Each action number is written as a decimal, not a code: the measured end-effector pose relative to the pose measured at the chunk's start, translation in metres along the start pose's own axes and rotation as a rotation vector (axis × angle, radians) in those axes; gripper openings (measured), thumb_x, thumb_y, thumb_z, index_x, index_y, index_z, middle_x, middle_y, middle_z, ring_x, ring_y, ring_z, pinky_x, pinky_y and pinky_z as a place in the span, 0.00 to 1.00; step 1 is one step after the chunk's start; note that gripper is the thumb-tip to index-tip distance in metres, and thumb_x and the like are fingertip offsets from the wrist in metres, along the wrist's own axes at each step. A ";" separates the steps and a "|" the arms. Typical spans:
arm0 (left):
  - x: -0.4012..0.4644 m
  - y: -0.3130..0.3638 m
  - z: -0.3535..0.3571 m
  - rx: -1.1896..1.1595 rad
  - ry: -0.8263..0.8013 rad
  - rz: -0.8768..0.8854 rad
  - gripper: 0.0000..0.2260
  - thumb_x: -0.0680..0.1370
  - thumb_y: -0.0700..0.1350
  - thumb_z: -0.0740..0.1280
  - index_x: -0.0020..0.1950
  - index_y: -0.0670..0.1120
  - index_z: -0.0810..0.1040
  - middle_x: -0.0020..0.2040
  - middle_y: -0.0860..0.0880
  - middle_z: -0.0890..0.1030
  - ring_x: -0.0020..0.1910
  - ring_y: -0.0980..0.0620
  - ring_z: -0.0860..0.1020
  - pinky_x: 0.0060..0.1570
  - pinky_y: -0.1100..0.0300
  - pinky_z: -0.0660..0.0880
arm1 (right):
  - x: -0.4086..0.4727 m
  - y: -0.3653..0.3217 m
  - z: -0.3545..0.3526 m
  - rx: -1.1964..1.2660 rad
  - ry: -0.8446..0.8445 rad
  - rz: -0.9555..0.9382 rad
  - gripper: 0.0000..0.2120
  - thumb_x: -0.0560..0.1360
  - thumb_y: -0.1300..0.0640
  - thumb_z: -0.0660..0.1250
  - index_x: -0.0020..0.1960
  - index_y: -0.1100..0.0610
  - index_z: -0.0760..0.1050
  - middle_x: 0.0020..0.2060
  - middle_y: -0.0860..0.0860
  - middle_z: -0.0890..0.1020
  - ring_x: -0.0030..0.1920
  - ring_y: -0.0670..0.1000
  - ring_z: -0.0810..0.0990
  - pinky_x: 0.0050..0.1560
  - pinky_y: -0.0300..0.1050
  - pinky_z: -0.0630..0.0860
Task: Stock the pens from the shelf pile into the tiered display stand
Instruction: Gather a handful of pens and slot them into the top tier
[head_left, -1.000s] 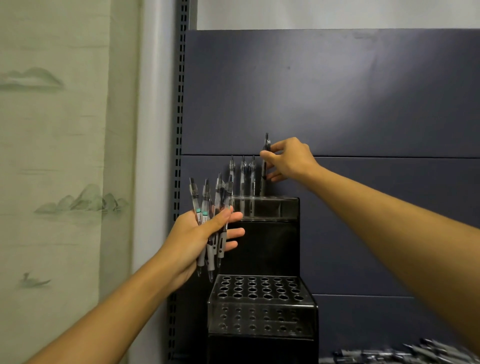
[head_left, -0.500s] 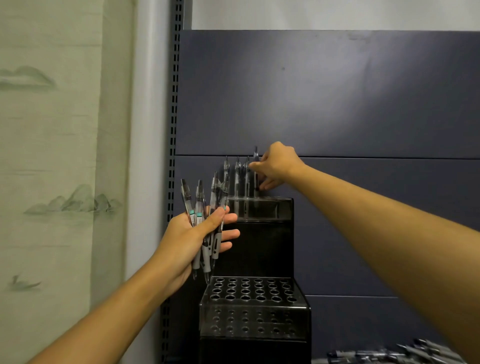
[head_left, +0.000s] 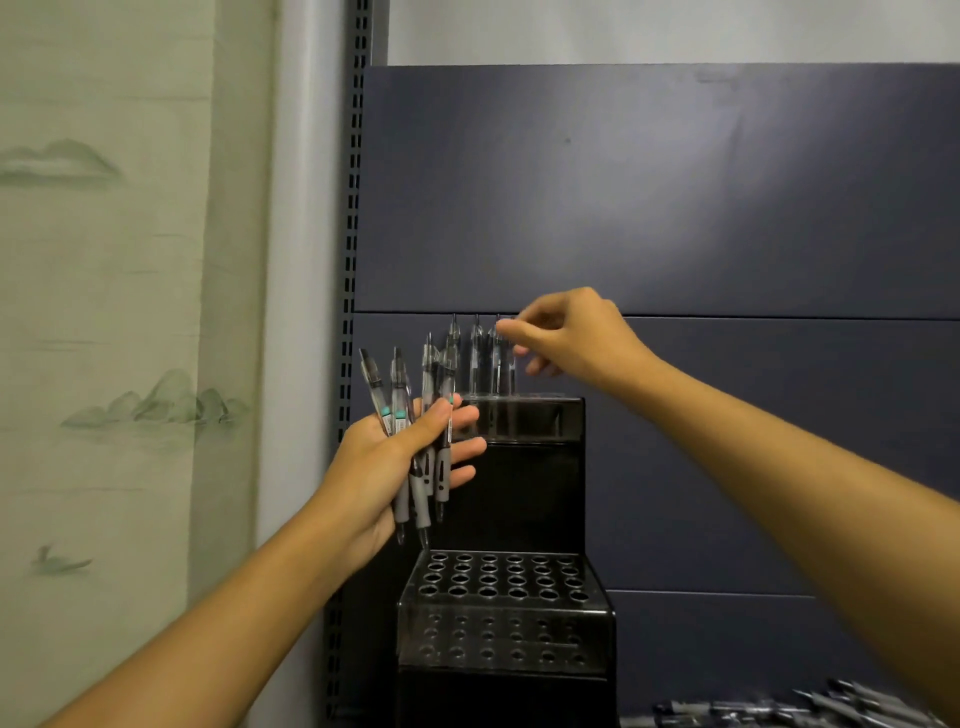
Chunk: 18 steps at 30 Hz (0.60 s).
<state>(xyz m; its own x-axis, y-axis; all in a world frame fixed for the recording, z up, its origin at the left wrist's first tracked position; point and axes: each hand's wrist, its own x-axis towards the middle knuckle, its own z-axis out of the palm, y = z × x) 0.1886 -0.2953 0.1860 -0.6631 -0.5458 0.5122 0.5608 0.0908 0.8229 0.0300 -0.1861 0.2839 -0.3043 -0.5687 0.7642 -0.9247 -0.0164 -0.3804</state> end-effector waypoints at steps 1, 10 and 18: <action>0.001 0.002 0.002 -0.008 0.009 0.008 0.09 0.79 0.44 0.66 0.58 0.45 0.80 0.52 0.48 0.86 0.50 0.46 0.86 0.43 0.55 0.83 | -0.008 -0.006 0.001 0.039 -0.081 -0.010 0.15 0.76 0.45 0.69 0.52 0.56 0.82 0.40 0.49 0.85 0.34 0.44 0.84 0.35 0.34 0.80; 0.001 -0.002 0.028 0.032 0.025 0.045 0.09 0.80 0.44 0.64 0.58 0.44 0.80 0.52 0.44 0.86 0.51 0.45 0.85 0.48 0.51 0.82 | -0.032 -0.014 0.013 -0.017 -0.132 -0.102 0.13 0.77 0.45 0.69 0.52 0.53 0.84 0.36 0.42 0.83 0.36 0.39 0.82 0.34 0.25 0.72; -0.003 -0.004 0.020 0.040 0.020 -0.003 0.12 0.80 0.44 0.65 0.62 0.43 0.79 0.54 0.46 0.86 0.51 0.44 0.85 0.47 0.52 0.83 | -0.017 -0.021 0.000 0.327 0.003 0.040 0.12 0.80 0.52 0.67 0.57 0.59 0.79 0.45 0.53 0.85 0.37 0.50 0.87 0.37 0.44 0.82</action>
<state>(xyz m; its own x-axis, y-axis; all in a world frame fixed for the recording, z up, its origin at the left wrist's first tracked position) 0.1779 -0.2774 0.1861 -0.6546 -0.5628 0.5048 0.5384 0.1217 0.8339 0.0545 -0.1760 0.2790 -0.3401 -0.5719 0.7465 -0.7896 -0.2575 -0.5569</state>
